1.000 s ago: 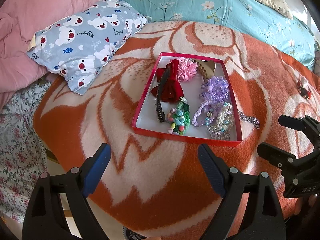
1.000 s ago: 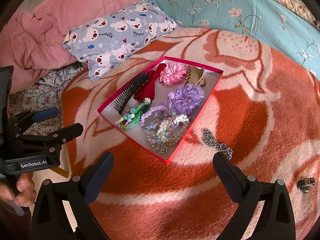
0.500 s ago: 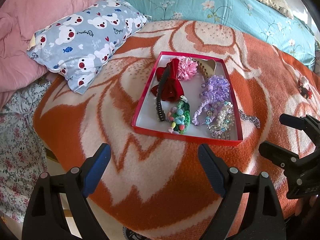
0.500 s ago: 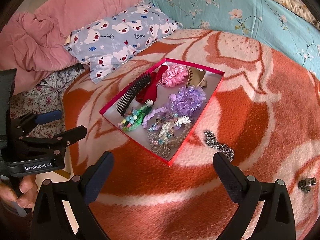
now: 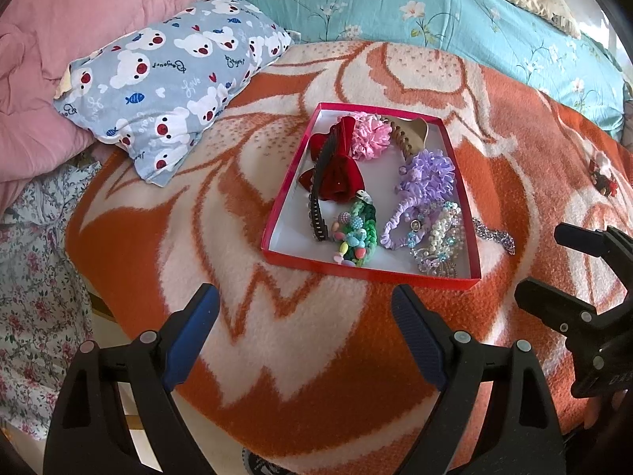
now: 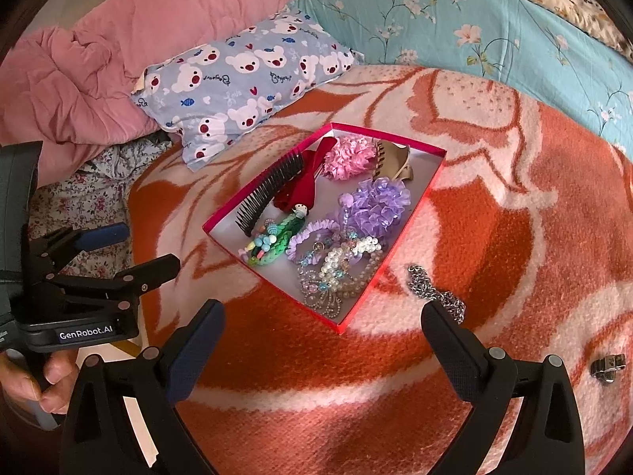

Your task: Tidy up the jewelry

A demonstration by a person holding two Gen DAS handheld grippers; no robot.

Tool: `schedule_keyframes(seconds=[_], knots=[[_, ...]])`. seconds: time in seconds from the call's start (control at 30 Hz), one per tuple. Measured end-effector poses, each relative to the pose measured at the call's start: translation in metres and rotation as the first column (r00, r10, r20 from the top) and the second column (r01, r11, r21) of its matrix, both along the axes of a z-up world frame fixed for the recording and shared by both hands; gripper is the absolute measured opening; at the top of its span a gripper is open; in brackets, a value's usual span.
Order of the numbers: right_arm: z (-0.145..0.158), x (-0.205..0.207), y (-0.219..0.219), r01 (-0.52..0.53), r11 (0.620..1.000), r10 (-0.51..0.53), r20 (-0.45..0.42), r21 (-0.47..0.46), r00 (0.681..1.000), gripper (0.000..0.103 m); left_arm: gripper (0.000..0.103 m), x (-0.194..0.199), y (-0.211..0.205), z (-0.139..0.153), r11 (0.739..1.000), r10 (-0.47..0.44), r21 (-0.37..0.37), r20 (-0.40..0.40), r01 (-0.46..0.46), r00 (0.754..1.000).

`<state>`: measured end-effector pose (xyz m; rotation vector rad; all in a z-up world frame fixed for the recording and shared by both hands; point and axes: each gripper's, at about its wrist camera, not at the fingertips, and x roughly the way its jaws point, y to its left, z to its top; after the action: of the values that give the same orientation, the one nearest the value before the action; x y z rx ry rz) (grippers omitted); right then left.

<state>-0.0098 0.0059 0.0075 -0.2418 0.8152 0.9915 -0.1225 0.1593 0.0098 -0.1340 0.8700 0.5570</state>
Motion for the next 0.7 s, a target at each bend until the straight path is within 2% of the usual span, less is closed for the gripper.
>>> schedule_keyframes(seconds=[0.7], knots=[[-0.0031,-0.0009,0.0008,-0.004,1.0,0.004,-0.005,-0.003,1.0,0.1,0.09,0.001,-0.001,0.0021,1.0,0.0,-0.008,0.004,0.0,1.0]])
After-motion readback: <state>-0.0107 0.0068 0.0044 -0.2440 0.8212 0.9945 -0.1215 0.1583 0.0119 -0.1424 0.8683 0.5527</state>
